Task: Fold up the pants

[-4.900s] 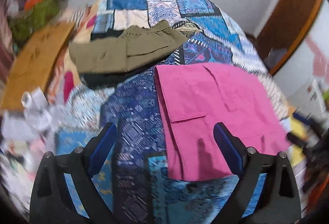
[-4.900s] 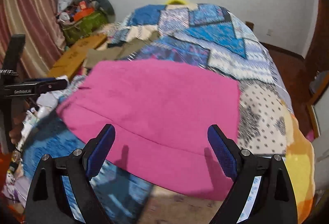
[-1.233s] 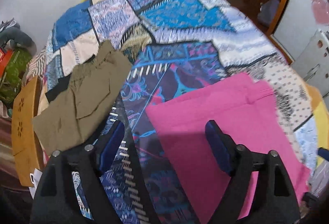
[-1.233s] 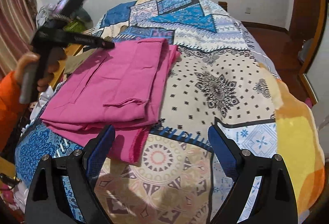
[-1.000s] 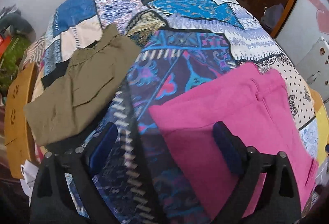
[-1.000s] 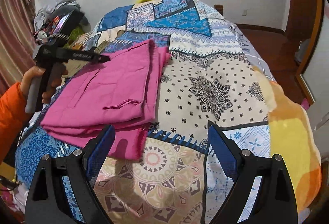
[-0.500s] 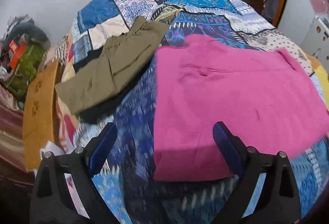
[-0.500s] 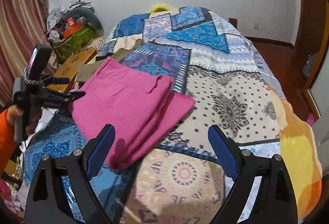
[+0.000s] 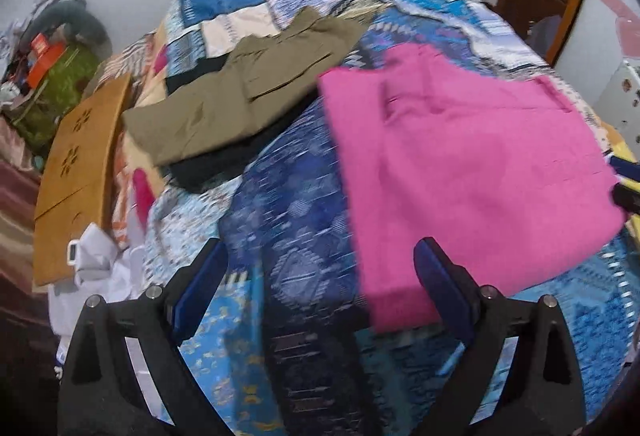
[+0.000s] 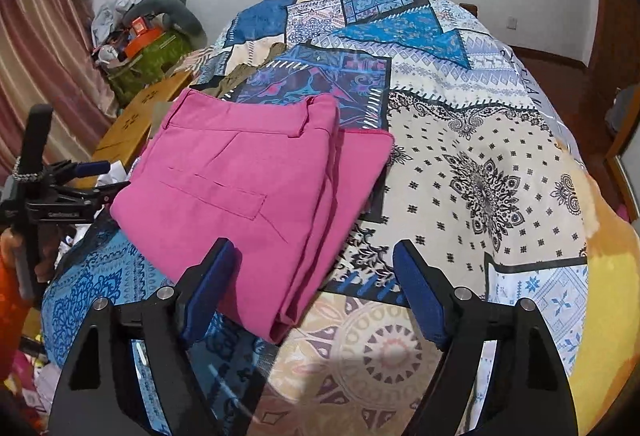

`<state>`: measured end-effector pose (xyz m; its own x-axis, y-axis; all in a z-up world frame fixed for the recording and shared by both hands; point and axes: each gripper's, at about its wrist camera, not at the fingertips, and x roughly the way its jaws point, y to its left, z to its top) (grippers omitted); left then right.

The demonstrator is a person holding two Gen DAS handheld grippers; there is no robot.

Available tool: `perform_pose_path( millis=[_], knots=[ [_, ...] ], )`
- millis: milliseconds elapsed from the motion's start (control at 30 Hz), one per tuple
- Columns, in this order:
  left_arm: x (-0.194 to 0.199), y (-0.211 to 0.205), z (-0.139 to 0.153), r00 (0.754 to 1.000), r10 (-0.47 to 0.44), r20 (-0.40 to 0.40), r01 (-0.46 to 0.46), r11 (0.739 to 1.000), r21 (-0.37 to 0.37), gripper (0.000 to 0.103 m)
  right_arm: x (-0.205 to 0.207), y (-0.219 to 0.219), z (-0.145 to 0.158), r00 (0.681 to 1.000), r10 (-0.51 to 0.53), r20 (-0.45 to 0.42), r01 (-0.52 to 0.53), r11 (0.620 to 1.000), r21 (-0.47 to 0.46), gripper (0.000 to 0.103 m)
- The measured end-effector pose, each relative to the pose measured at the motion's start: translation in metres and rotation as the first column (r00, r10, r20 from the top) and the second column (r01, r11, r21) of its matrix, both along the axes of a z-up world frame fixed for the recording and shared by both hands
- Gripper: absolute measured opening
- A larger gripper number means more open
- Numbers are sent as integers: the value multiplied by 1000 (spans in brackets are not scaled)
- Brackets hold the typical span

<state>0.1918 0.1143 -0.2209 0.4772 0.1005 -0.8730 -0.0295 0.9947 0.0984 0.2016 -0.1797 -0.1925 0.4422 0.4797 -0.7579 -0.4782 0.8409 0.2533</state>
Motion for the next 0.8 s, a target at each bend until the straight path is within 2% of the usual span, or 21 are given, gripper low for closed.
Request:
perform_pose_path(
  millis=[100,200,267,367,433,467,533,567,633,700,800],
  knots=[
    [-4,10,0,1000,18,4,-18,1000,1,95,1,-8,6,998,-38,43,40,998,-55,76],
    [-7,13,13,999,20,46,-21,1000,16,95,4,-15,17,998,-43,49,45,999,-30,76],
    [-4,9,25,997,5,81,-5,1000,1,95,6,-14,27,997,-32,64,32,999,-11,72],
    [2,-4,46,989,-35,146,42,998,-41,95,8,-1,41,995,6,100,-8,1000,16,65],
    [7,-16,58,980,-67,187,79,995,-61,94,11,12,47,994,37,104,-41,998,45,53],
    [11,-24,63,975,-89,204,105,992,-70,91,13,18,47,994,52,99,-57,997,52,49],
    [20,-39,67,968,-130,216,150,986,-76,70,18,33,46,992,87,87,-93,994,61,39],
    [23,-43,66,966,-144,214,163,984,-74,65,20,42,45,991,105,84,-110,992,56,38],
    [32,-55,61,965,-175,196,192,979,-69,45,23,55,40,988,128,81,-131,991,37,37],
    [39,-64,52,967,-196,165,211,974,-78,35,27,68,32,986,156,58,-157,988,13,37],
    [47,-71,29,970,-219,104,228,970,-84,34,32,81,14,979,204,-6,-204,979,-25,37]
  ],
)
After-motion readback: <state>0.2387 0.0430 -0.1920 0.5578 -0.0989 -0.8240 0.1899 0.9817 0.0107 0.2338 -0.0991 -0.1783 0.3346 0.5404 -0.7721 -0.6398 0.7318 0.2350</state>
